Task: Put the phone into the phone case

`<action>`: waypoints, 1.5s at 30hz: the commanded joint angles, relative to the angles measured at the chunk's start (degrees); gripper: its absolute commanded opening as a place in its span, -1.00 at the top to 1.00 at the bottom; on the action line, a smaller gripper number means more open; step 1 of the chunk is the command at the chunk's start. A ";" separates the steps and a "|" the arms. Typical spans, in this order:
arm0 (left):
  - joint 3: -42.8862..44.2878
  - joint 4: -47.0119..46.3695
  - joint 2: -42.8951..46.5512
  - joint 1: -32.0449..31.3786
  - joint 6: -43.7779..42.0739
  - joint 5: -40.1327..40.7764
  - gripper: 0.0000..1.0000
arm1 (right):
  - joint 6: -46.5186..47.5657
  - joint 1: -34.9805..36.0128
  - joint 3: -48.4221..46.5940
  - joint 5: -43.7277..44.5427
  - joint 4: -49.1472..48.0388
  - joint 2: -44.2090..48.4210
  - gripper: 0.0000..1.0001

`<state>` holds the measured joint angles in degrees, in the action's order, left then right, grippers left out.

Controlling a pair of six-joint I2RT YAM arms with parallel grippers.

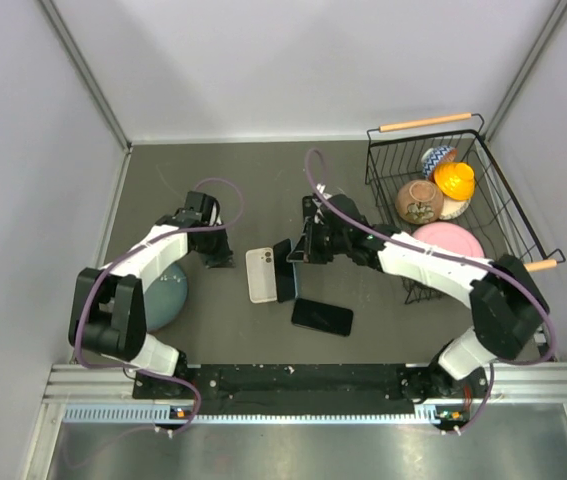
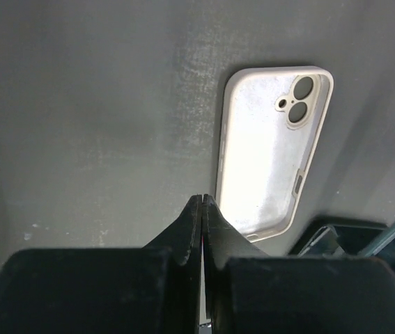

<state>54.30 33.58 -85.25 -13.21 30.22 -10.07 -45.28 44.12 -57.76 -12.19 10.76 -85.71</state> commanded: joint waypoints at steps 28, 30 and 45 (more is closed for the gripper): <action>-7.28 -11.78 -7.12 -0.15 1.95 -8.92 1.00 | -2.80 0.27 -17.57 -6.18 -5.58 -26.87 1.00; -7.46 -12.05 -7.47 -0.15 2.04 -9.36 1.00 | -3.15 0.00 -17.13 -6.97 -7.06 -26.96 1.00; -9.83 -13.63 -5.28 -0.41 2.83 -11.47 1.00 | -6.93 -2.63 -13.09 -8.03 -12.17 -25.56 1.00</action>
<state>46.33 20.73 -92.27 -13.21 32.93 -21.61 -51.24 42.09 -72.01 -20.88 2.59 -112.33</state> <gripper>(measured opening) 0.009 0.048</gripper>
